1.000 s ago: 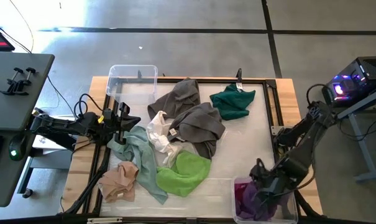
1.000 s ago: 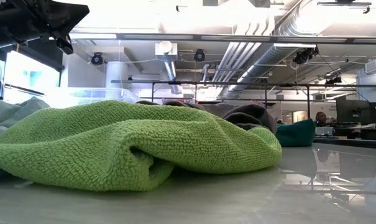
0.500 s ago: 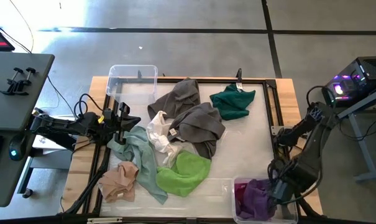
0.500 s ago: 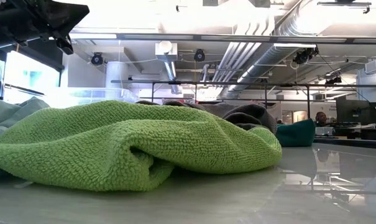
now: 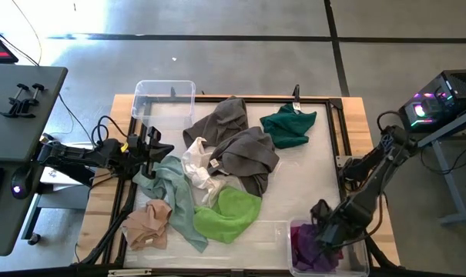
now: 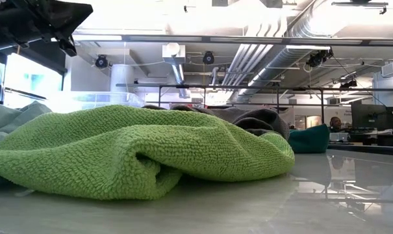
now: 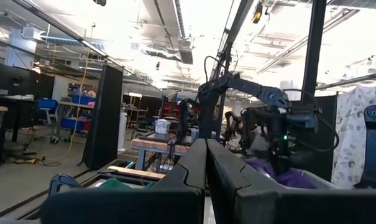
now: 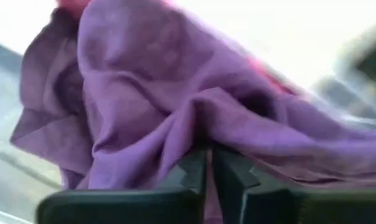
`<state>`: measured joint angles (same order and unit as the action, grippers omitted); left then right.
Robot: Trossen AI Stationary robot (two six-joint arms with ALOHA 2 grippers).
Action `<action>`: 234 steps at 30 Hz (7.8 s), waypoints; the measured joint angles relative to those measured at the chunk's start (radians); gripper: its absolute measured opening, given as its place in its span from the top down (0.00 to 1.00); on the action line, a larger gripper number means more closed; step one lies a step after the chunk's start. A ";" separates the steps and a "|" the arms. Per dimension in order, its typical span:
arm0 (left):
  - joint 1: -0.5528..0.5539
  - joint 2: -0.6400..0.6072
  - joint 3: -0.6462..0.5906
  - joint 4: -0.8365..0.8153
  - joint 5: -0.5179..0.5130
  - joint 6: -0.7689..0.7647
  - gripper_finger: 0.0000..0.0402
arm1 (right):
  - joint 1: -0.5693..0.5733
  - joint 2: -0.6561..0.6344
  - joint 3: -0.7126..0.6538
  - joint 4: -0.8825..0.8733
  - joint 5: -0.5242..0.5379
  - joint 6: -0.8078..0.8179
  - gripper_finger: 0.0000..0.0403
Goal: Sort towels by color in basket
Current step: Put the purple towel into the bottom transparent bin, then adjust the bottom transparent bin
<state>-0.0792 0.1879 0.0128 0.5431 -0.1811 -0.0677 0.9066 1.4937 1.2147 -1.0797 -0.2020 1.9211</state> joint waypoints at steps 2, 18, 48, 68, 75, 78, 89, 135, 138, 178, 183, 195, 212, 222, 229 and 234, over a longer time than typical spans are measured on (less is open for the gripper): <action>0.000 0.000 0.000 -0.001 0.010 -0.001 1.00 | 0.002 0.001 -0.050 0.104 -0.009 -0.031 0.99; 0.000 0.000 0.000 0.001 0.018 0.001 1.00 | 0.035 0.004 -0.102 0.162 0.099 -0.156 0.80; 0.000 0.000 0.000 0.001 0.034 -0.001 1.00 | 0.072 0.067 0.187 -0.291 -0.009 0.155 0.96; 0.000 0.000 0.000 0.001 0.041 0.000 1.00 | 0.032 0.268 0.112 0.181 -0.024 -0.229 0.96; 0.000 0.000 0.000 0.003 0.041 0.001 1.00 | 0.032 0.249 0.200 0.069 0.077 -0.228 0.96; 0.000 0.000 0.000 0.003 0.041 0.001 1.00 | 0.034 0.249 0.288 -0.083 0.072 -0.213 0.96; 0.000 0.000 0.000 0.004 0.041 0.001 1.00 | 0.084 0.241 0.473 -0.469 0.079 -0.333 0.96; 0.000 0.000 0.000 0.031 0.040 0.009 1.00 | 0.032 0.367 0.827 -0.489 0.336 -0.902 0.99; 0.000 0.000 0.000 0.029 0.040 0.009 1.00 | 0.047 0.367 0.862 -0.481 0.286 -0.753 0.99; 0.000 0.000 0.000 0.031 0.041 0.017 1.00 | -0.007 0.251 0.561 -0.482 0.500 -0.566 0.66; 0.000 0.000 0.000 0.028 0.040 0.017 1.00 | -0.048 0.253 0.453 -0.365 0.446 -0.776 0.65; 0.000 0.000 0.000 0.030 0.040 0.017 1.00 | -0.105 0.254 0.275 -0.272 0.237 -0.859 0.72; 0.000 0.000 0.000 0.030 0.040 0.016 1.00 | -0.089 0.252 0.277 -0.313 0.192 -0.795 0.75; 0.000 0.000 0.000 0.031 0.040 0.009 1.00 | -0.094 0.249 0.330 -0.311 0.216 -0.773 0.63; 0.000 0.000 0.000 0.031 0.040 0.008 1.00 | -0.094 0.247 0.467 -0.332 0.349 -0.795 0.62; 0.000 0.000 0.000 0.030 0.040 0.008 1.00 | -0.105 0.246 0.519 -0.336 0.435 -0.835 0.62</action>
<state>-0.0795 0.1879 0.0128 0.5732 -0.1410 -0.0594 0.8017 1.7401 1.7337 -1.4159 0.2333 1.0860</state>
